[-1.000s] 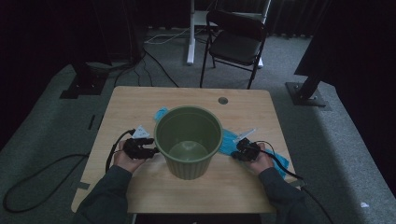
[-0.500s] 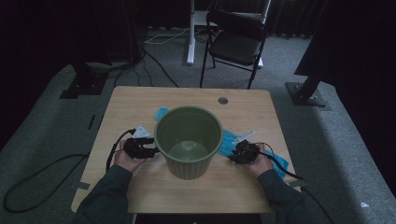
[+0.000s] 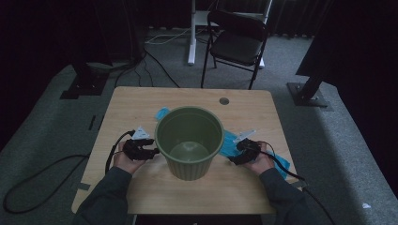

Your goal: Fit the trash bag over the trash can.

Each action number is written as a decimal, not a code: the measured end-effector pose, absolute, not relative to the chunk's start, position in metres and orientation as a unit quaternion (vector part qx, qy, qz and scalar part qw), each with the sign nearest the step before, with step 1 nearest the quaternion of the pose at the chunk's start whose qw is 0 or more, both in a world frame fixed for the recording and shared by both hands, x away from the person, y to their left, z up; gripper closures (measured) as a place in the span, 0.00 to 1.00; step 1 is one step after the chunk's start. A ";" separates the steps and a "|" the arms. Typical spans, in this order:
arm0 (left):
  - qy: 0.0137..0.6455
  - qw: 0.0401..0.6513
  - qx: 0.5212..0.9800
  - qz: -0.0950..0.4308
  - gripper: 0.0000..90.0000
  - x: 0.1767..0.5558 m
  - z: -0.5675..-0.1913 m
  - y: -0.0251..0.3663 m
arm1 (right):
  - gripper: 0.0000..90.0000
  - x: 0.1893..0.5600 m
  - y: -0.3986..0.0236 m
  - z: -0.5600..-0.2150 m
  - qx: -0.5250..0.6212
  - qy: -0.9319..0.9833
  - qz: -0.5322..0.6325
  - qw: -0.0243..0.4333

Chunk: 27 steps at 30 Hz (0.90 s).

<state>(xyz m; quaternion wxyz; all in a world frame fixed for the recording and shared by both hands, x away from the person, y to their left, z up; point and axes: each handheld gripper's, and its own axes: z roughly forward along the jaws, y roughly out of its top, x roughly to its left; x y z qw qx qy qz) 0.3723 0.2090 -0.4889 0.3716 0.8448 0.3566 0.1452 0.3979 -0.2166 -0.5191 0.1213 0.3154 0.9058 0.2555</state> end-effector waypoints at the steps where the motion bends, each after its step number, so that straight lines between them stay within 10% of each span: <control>1: 0.358 0.372 0.844 0.146 0.52 0.372 -0.489 0.210 | 0.33 0.399 -0.216 -0.520 0.316 0.906 0.252 0.123; 16: 0.360 0.370 0.844 0.145 0.52 0.371 -0.490 0.211 | 0.16 0.411 -0.209 -0.525 0.317 0.906 0.231 0.157; 27: 0.359 0.369 0.845 0.145 0.52 0.371 -0.490 0.211 | 0.27 0.425 -0.213 -0.526 0.338 0.900 0.251 0.112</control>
